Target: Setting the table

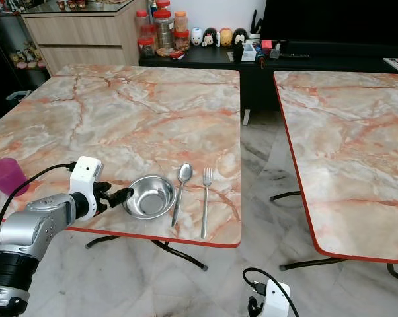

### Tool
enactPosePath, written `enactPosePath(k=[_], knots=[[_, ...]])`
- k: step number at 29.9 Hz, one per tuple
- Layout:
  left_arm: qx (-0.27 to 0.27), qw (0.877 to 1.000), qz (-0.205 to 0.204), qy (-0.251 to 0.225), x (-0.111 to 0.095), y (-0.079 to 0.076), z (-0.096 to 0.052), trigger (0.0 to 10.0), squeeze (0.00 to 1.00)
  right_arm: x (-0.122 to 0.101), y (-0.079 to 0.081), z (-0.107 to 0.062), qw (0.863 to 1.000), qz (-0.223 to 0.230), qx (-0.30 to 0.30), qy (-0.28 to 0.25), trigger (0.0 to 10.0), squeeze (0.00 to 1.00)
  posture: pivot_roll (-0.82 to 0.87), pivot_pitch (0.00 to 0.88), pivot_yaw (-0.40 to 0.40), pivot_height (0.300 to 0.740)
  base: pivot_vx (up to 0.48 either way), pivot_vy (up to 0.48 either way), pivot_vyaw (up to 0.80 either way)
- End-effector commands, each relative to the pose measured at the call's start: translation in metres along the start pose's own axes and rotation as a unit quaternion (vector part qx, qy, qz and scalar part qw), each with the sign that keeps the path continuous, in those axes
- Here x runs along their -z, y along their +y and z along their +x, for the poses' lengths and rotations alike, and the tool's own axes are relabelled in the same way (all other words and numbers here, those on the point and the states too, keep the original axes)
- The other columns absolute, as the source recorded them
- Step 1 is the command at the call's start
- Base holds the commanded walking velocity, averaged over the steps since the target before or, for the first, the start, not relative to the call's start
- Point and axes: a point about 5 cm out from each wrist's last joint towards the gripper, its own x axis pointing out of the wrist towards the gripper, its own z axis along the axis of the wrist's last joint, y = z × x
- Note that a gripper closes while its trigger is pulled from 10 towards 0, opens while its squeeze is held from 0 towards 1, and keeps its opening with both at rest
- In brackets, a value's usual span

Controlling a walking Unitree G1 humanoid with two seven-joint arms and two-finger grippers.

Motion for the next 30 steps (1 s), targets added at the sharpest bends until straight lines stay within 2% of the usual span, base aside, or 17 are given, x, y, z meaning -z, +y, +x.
enactPosePath(k=[1,9,30], knots=[[0.005,1.000,0.004,0.001,-0.005,-0.001,0.001,10.0,0.00,0.003,0.000,-0.001,1.000,0.005,0.000,0.004,10.0,0.00,0.01,0.000,0.044,0.728,0.000,0.000,0.00],[0.028,0.999,-0.005,0.020,0.003,-0.008,0.004,10.0,0.00,0.003,0.002,-0.001,1.000,0.007,-0.003,0.004,10.0,0.00,0.01,0.000,0.048,0.728,0.000,0.000,0.00],[0.044,0.998,-0.014,0.037,0.011,-0.016,0.007,10.0,0.00,0.006,0.002,-0.001,1.000,0.012,-0.004,0.008,10.0,0.00,0.01,0.000,0.054,0.728,0.000,0.000,0.00]])
